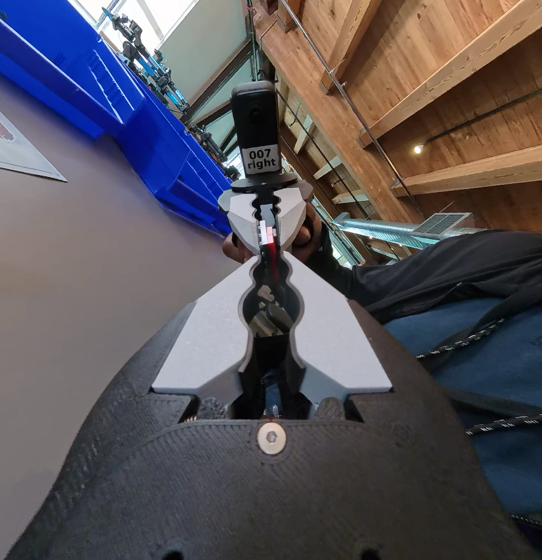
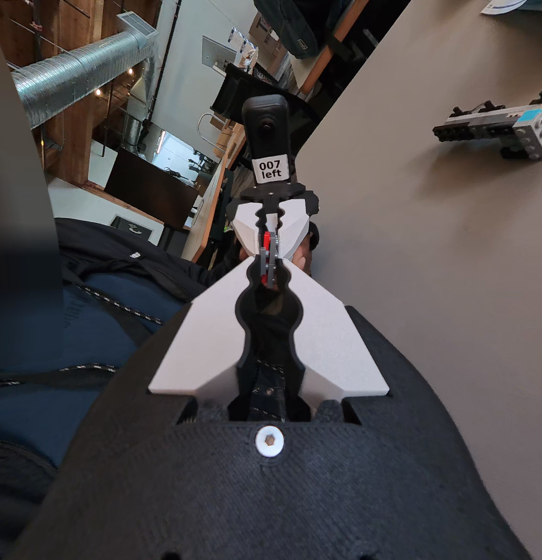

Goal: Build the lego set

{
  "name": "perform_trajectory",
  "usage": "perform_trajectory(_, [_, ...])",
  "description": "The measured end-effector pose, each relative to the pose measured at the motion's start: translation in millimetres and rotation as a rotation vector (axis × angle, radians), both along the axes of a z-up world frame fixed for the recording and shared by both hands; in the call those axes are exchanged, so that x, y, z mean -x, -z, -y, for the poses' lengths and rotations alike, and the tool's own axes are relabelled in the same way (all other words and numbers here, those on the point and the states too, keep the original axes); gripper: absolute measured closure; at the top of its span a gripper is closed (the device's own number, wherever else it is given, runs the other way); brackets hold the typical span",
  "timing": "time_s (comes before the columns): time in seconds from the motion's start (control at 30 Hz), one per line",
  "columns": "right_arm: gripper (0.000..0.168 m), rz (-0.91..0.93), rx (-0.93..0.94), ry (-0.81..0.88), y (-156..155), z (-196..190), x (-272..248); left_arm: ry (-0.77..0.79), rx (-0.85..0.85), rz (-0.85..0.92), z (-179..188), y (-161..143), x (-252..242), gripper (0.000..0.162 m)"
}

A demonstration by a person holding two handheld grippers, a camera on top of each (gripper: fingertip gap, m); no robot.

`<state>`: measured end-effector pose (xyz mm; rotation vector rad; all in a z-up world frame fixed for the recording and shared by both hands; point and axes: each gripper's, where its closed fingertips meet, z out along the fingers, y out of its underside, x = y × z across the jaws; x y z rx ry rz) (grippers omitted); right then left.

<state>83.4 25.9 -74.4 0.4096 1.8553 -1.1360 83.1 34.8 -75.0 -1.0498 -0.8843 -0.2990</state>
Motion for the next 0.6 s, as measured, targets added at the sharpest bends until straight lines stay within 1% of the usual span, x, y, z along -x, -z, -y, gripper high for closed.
perform_trajectory(0.17, [0.158, 0.019, 0.005, -0.004, -3.1, 0.1, -2.0, -0.004, 0.013, -0.029, 0.1, -2.7, -1.7, 0.154])
perform_trajectory(0.37, [0.159, -0.006, 0.012, 0.009, -4.6, 2.2, -0.2, -0.010, -0.004, -0.026, 1.5, -4.4, -0.7, 0.154])
perform_trajectory(0.6, [0.159, 0.014, 0.011, -0.001, -6.9, 1.4, -2.5, -0.013, -0.029, -0.037, 2.9, -8.6, -1.1, 0.154])
